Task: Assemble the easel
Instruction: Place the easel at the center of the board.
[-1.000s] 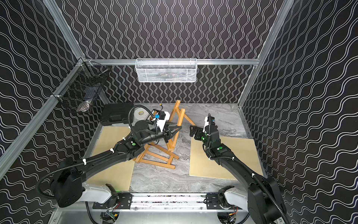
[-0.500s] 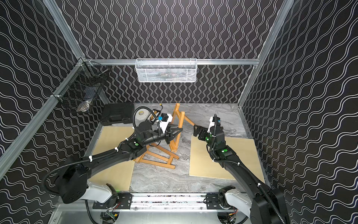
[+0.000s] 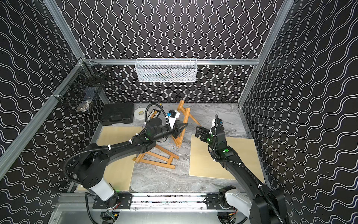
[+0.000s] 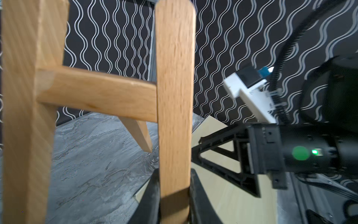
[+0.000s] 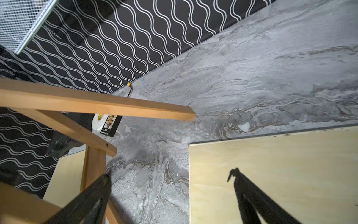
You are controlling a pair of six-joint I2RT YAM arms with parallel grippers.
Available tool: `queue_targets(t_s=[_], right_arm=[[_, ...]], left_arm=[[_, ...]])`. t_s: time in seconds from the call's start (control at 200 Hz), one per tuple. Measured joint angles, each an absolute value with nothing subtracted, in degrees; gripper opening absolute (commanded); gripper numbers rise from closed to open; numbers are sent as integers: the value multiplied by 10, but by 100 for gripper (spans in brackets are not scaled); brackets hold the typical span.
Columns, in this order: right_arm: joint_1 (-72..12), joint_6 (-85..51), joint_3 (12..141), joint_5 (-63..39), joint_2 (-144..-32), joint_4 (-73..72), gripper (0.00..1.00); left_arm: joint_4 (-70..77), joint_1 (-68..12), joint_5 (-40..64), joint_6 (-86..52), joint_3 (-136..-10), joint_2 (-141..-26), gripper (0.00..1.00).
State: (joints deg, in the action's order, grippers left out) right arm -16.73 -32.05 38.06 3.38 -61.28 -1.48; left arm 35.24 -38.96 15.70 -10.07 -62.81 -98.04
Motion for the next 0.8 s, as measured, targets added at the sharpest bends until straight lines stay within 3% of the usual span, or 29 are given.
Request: queue_targets(t_s=[0.17,0.801], right_arm=[[-127,-346,373,56,-617,-8,100],[-116,-350,365,47,-651,-14,100]], left_arm=[[351,-390,114,-81,-686,-1051,0],[333,-390,21,-29,-874,-1261,0]])
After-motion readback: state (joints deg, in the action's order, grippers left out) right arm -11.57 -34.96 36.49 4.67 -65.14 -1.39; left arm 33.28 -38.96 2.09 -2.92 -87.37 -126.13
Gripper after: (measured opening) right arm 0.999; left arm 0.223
